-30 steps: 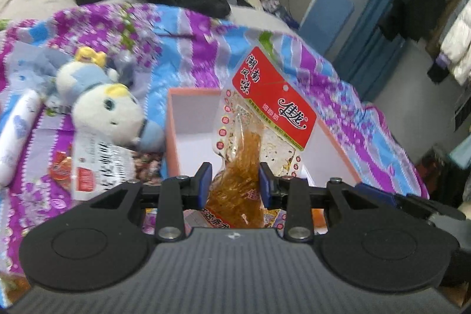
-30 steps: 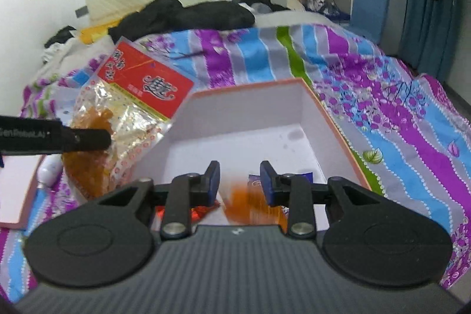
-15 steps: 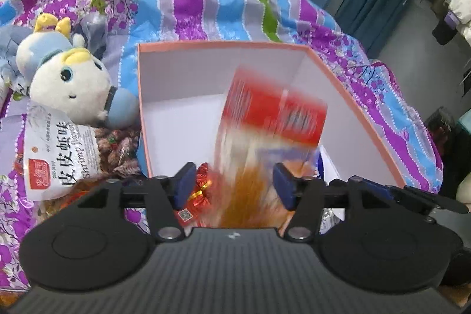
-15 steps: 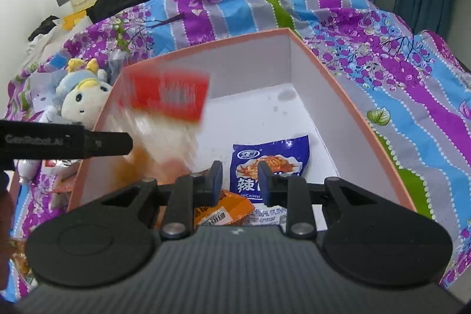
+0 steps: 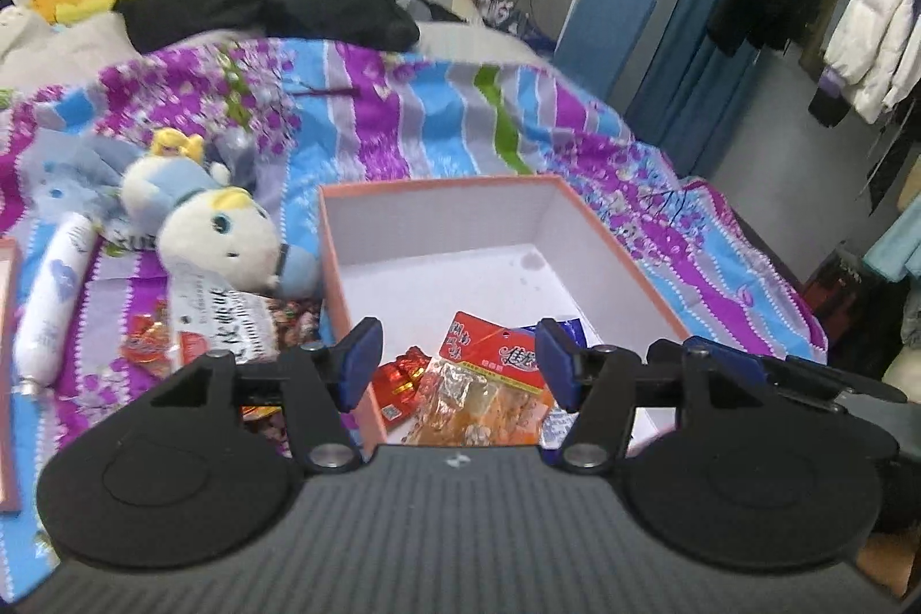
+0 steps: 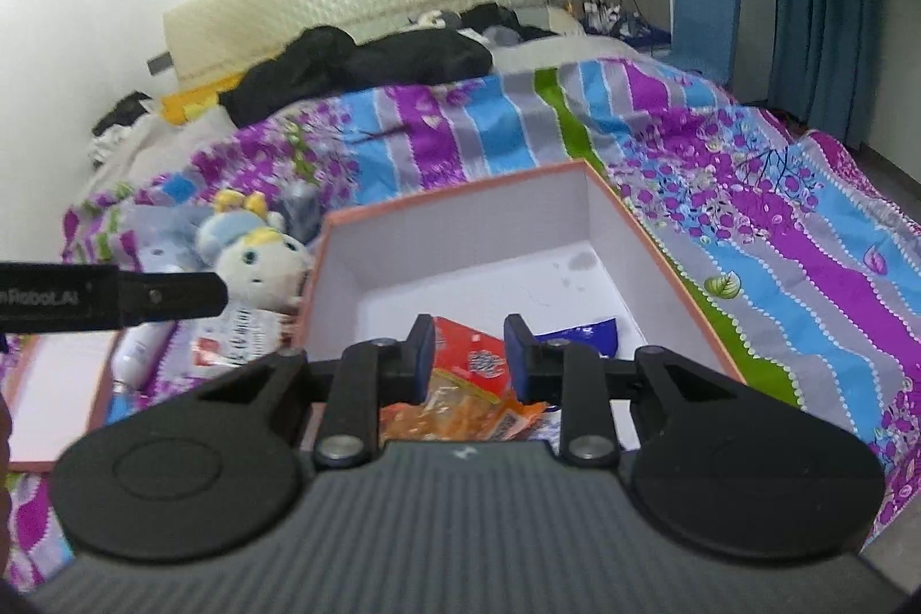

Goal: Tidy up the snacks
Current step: 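Withdraw both grippers from the shoebox back toward the snack pile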

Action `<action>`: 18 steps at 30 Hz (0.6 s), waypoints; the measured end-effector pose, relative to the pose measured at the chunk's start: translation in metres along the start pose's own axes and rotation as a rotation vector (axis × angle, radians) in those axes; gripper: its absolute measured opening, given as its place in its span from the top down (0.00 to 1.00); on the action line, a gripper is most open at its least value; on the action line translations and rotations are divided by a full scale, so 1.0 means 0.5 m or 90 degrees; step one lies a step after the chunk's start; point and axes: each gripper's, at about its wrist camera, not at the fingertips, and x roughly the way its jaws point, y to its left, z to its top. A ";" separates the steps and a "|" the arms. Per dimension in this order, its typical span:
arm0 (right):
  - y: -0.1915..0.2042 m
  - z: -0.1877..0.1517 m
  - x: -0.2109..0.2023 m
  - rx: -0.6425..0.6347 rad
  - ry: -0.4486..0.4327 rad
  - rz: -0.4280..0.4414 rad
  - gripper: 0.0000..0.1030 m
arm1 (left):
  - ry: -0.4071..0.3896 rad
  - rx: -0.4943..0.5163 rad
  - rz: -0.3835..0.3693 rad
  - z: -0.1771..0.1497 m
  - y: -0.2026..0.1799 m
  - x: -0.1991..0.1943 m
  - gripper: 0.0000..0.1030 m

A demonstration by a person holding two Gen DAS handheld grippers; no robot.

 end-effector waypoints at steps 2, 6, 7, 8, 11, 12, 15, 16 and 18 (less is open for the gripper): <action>0.015 -0.004 -0.033 -0.004 -0.011 0.005 0.71 | -0.014 0.004 0.004 -0.014 0.001 -0.050 0.38; 0.045 -0.021 -0.093 -0.013 -0.031 0.016 0.70 | -0.041 0.003 0.010 -0.047 0.007 -0.137 0.38; 0.052 -0.027 -0.105 -0.015 -0.033 0.019 0.70 | -0.045 0.002 0.014 -0.055 0.009 -0.153 0.38; 0.058 -0.034 -0.116 -0.017 -0.036 0.023 0.70 | -0.048 -0.001 0.018 -0.066 0.013 -0.169 0.38; 0.081 -0.059 -0.142 -0.021 -0.038 0.037 0.70 | -0.052 -0.008 0.030 -0.099 0.029 -0.214 0.38; 0.086 -0.066 -0.147 -0.020 -0.037 0.043 0.70 | -0.052 -0.009 0.033 -0.108 0.033 -0.225 0.38; 0.108 -0.090 -0.167 -0.026 -0.037 0.055 0.70 | -0.054 -0.014 0.044 -0.143 0.052 -0.261 0.38; 0.116 -0.097 -0.173 -0.030 -0.035 0.058 0.70 | -0.055 -0.016 0.045 -0.154 0.057 -0.270 0.38; 0.131 -0.111 -0.183 -0.037 -0.035 0.067 0.70 | -0.056 -0.023 0.048 -0.177 0.069 -0.289 0.38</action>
